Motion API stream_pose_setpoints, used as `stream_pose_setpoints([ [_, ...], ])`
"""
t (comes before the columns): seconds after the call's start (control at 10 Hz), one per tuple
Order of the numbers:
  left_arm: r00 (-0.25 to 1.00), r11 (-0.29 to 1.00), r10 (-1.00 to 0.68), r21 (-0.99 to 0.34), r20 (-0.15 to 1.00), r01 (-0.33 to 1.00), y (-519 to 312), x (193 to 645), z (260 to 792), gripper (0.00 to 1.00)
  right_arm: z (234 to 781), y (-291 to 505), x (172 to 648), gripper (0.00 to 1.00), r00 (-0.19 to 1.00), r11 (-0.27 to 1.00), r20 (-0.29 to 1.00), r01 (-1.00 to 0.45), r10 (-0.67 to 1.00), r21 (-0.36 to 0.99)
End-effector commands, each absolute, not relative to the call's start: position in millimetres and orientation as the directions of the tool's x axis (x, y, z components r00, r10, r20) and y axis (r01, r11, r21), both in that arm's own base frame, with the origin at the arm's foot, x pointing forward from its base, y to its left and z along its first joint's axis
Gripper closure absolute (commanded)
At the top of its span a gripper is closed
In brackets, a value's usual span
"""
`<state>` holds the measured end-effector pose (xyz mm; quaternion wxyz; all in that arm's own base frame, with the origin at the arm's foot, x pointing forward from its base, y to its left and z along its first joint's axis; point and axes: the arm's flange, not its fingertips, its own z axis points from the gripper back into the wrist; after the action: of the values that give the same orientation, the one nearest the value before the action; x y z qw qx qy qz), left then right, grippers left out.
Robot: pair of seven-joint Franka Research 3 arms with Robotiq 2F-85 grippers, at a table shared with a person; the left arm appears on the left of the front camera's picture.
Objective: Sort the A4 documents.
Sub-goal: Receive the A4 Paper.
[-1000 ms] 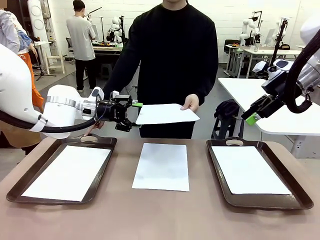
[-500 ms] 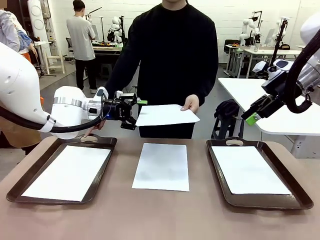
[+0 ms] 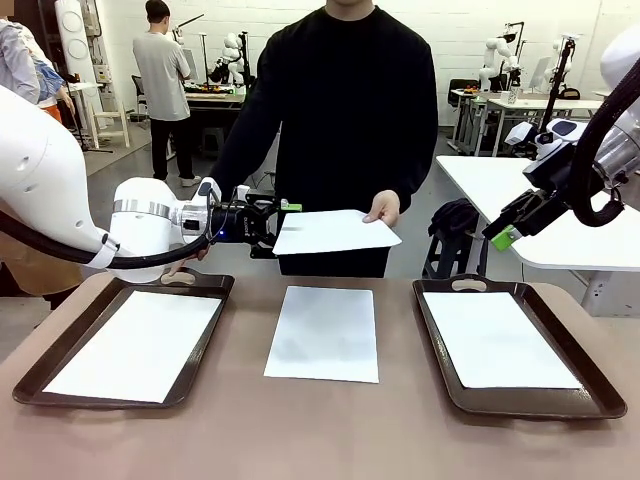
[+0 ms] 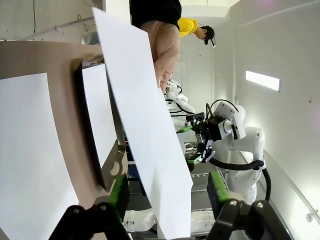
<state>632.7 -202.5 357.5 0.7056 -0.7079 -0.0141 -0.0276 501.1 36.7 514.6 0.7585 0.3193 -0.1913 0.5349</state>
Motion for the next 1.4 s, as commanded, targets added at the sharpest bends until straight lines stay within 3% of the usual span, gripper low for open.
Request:
stream_pose_setpoints([
  [0.0,0.998,-0.037,-0.011,-0.998,0.058,0.058,-205.5,632.9,354.8,0.38,513.4,38.0,501.5,0.00,0.347,0.222,0.632,-0.937,0.693,0.270],
  [0.1,0.998,-0.037,-0.010,-0.998,0.057,0.056,-205.0,631.5,354.3,0.56,513.4,38.0,501.5,0.00,0.347,0.222,0.632,-0.937,0.693,0.270],
  [0.2,0.998,-0.034,-0.004,-0.998,0.055,0.055,-203.4,630.6,353.7,0.57,513.4,38.0,501.5,0.00,0.347,0.222,0.632,-0.937,0.693,0.270],
  [0.3,0.999,-0.035,-0.004,-0.998,0.054,0.053,-203.4,629.7,354.1,0.75,513.4,38.0,501.5,0.00,0.347,0.222,0.632,-0.937,0.693,0.270],
  [0.4,0.999,-0.034,-0.004,-0.998,0.052,0.052,-203.5,629.0,354.2,0.76,513.4,38.0,501.5,0.00,0.347,0.222,0.632,-0.937,0.693,0.270],
  [0.5,0.999,-0.033,-0.004,-0.998,0.053,0.052,-202.4,628.0,353.8,0.94,513.4,38.0,501.5,0.00,0.347,0.222,0.632,-0.937,0.693,0.270],
  [0.7,0.999,-0.035,-0.004,-0.998,0.053,0.053,-201.3,626.0,352.6,1.00,513.4,38.0,501.5,0.00,0.347,0.222,0.632,-0.937,0.693,0.270],
  [1.2,0.998,-0.080,-0.040,-0.995,0.056,0.053,-198.7,625.3,352.4,1.00,513.4,38.0,501.5,0.00,0.347,0.222,0.632,-0.937,0.693,0.270],
  [1.3,0.998,-0.020,-0.022,-0.999,0.051,0.051,-200.6,629.6,353.1,1.00,513.4,38.0,501.5,0.00,0.347,0.222,0.632,-0.937,0.693,0.270],
])
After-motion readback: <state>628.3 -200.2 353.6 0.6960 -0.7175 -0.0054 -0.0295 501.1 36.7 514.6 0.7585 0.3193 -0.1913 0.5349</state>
